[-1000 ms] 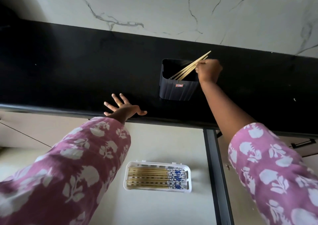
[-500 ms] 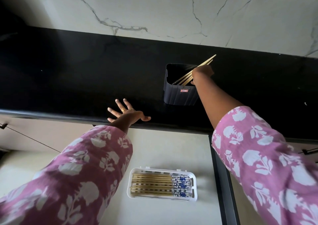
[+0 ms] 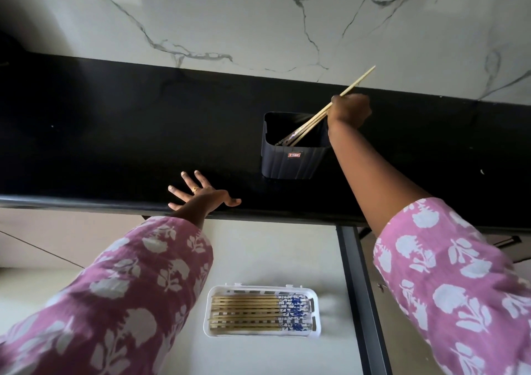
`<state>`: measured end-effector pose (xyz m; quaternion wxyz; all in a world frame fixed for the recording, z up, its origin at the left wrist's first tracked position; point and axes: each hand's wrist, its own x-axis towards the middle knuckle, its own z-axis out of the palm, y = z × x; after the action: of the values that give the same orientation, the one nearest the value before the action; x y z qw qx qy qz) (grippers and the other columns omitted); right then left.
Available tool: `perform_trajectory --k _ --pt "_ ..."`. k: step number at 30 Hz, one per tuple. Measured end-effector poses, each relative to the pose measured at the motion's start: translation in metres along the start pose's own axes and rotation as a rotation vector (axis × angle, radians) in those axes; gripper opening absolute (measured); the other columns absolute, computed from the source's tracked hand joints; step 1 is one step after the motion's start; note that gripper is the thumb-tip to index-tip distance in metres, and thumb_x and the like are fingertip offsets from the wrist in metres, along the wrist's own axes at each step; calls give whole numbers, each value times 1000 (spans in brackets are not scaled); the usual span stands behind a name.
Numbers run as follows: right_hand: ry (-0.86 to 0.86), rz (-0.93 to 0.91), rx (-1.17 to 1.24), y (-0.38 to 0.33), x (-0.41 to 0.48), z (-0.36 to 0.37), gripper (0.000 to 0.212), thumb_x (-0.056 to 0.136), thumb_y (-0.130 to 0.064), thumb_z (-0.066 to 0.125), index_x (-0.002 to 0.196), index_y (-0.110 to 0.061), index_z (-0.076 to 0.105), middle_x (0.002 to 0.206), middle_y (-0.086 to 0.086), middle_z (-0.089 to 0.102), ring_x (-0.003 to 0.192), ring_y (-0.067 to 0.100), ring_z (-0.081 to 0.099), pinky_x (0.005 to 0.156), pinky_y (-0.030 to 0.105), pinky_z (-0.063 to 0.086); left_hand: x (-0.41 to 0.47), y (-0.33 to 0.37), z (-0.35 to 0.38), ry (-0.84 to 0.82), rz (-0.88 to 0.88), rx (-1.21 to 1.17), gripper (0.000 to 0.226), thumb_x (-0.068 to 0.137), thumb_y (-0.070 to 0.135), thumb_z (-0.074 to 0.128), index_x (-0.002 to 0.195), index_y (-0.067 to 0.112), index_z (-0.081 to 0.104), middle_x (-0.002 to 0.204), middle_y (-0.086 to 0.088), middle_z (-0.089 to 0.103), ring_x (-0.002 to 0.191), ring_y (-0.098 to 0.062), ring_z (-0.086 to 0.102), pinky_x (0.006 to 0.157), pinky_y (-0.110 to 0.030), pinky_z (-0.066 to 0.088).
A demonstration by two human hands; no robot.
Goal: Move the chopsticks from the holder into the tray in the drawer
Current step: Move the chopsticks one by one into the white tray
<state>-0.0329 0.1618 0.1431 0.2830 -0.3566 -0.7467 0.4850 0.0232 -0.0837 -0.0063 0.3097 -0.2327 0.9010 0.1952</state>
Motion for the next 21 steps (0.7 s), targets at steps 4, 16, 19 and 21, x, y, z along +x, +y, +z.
perform_trajectory --k 4,16,19,21 --pt "-16 -111 270 -9 -3 -25 15 83 -5 61 86 7 71 73 16 69 65 23 69 73 40 61 -2 -2 -1 -1 12 -9 141 53 74 70 143 28 -27 149 -1 -39 133 -49 -31 105 -68 -5" --pt "-383 -273 521 65 -108 -55 8 85 -3 65 92 -5 68 58 -16 69 55 -5 63 60 14 53 -19 -1 -5 -6 29 14 135 60 72 68 144 24 -26 150 -3 -37 134 -50 -28 107 -67 -2" --pt "-566 -284 277 112 -142 -54 15 84 -3 66 97 3 70 69 -8 70 58 -9 61 63 11 52 -18 -2 -6 2 34 15 137 57 75 67 144 24 -25 151 -4 -36 135 -49 -27 107 -67 0" --pt "-707 -286 85 143 -166 -53 17 84 -4 67 97 6 70 75 5 68 67 2 61 68 19 50 -17 -4 -5 10 53 5 138 56 76 67 145 24 -24 151 -4 -36 135 -49 -27 107 -67 -1"
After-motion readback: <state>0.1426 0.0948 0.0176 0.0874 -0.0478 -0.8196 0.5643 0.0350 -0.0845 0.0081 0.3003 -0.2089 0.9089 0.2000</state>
